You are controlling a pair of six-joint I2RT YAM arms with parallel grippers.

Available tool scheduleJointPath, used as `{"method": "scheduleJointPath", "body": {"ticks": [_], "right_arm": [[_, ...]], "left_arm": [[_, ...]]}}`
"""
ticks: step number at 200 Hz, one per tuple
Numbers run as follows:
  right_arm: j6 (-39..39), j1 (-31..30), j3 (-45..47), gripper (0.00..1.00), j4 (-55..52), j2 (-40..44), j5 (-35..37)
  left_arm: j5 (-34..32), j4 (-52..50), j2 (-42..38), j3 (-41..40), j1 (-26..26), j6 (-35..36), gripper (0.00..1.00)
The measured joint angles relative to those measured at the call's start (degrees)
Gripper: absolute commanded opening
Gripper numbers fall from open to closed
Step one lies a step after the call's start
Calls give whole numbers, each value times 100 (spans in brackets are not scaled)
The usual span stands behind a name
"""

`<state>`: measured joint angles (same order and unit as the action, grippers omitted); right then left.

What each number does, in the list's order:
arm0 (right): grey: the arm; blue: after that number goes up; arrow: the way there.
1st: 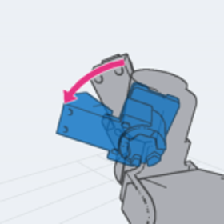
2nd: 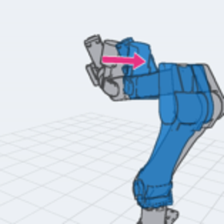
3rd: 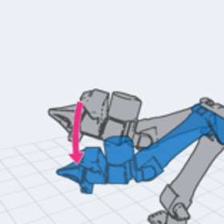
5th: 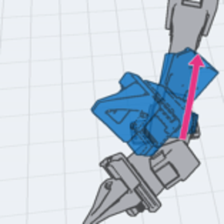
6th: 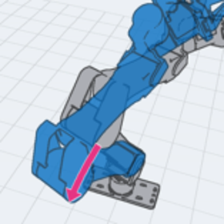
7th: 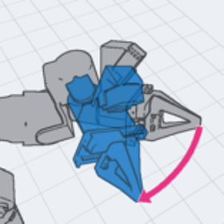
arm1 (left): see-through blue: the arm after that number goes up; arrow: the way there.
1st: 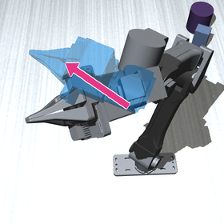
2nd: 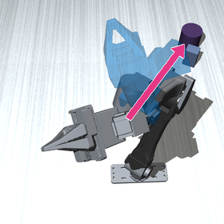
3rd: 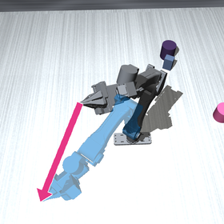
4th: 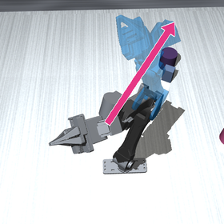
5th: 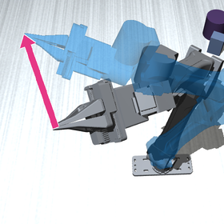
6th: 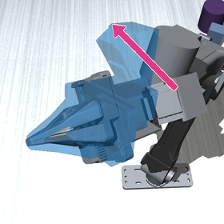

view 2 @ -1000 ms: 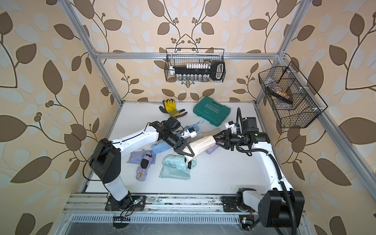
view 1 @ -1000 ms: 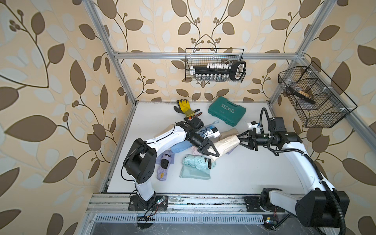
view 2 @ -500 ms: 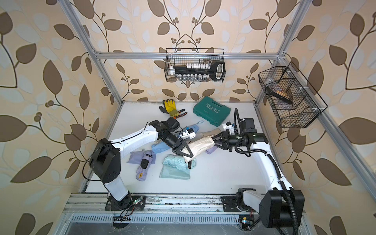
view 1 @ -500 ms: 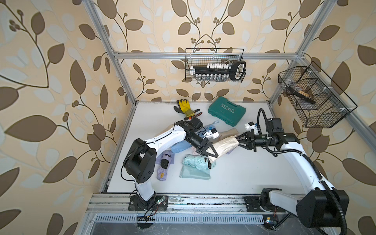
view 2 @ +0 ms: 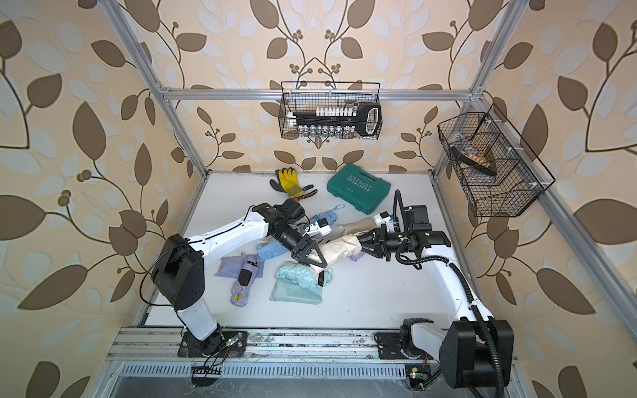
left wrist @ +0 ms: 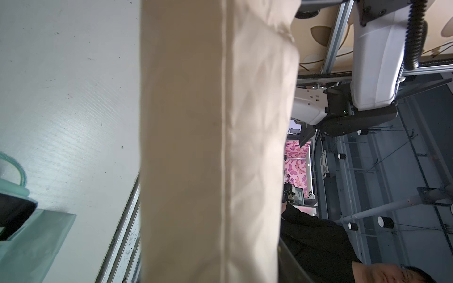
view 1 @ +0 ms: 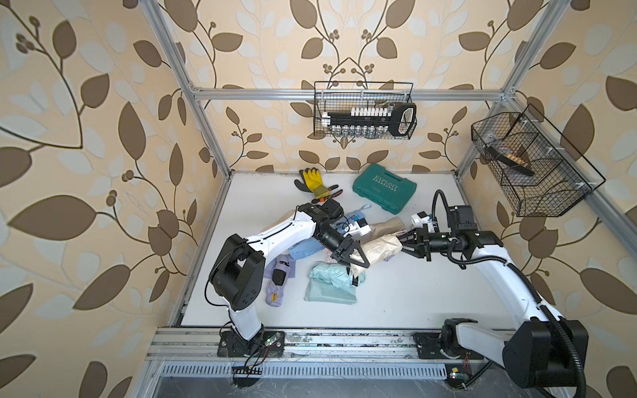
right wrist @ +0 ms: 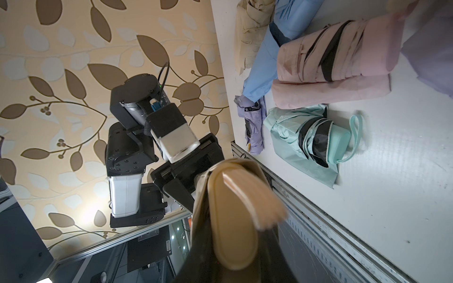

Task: Take umbrellas out of sleeves
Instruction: Take out the umbrella from the umbrella sleeve.

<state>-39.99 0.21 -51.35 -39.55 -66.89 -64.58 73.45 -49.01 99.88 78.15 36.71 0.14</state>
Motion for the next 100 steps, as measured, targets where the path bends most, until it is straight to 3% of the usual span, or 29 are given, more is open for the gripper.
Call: {"method": "scheduleJointPath", "body": {"ticks": [43,100], "right_arm": [[61,216,9,13,-138,83,2],[79,459,9,13,-205,85,240]], "left_arm": [[-52,352,0,2,-203,-236,60],[2,1633,-9,-721,-1047,-1449,62]]}}
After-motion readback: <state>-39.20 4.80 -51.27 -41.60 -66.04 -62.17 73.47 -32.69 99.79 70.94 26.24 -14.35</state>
